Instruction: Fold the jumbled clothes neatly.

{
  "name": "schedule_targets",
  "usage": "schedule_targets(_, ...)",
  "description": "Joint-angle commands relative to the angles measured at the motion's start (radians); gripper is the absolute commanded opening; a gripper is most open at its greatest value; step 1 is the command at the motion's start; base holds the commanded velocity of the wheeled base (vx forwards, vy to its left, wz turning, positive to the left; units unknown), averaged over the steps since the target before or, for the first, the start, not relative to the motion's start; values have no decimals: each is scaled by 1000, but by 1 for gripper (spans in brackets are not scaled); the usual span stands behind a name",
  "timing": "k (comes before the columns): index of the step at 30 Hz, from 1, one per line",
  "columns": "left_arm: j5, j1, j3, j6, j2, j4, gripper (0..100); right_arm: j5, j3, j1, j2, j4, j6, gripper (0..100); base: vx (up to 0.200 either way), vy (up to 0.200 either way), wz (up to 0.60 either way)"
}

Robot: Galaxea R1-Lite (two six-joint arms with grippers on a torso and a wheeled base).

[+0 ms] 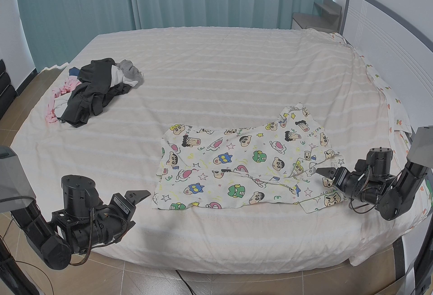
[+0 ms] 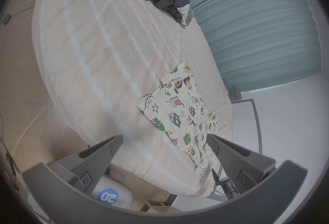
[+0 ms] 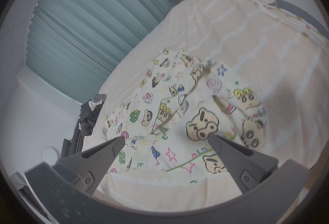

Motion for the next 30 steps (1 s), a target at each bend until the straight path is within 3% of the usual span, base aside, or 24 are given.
schedule_targets(1, 0, -1, 0, 0, 1, 0, 100, 3, -28, 34, 87, -2, 56, 100, 0, 0, 0)
schedule_targets(12, 0, -1, 5, 0, 0, 0, 100, 31, -153, 31, 150, -8, 150, 100, 0, 0, 0)
schedule_targets(20, 0, -1, 5, 0, 0, -2, 100, 29, -240, -12, 223, -16, 162, 100, 0, 0, 0)
schedule_targets(30, 0, -1, 5, 0, 0, -2, 100, 29, -228, -56, 133, -34, 234, 100, 0, 0, 0)
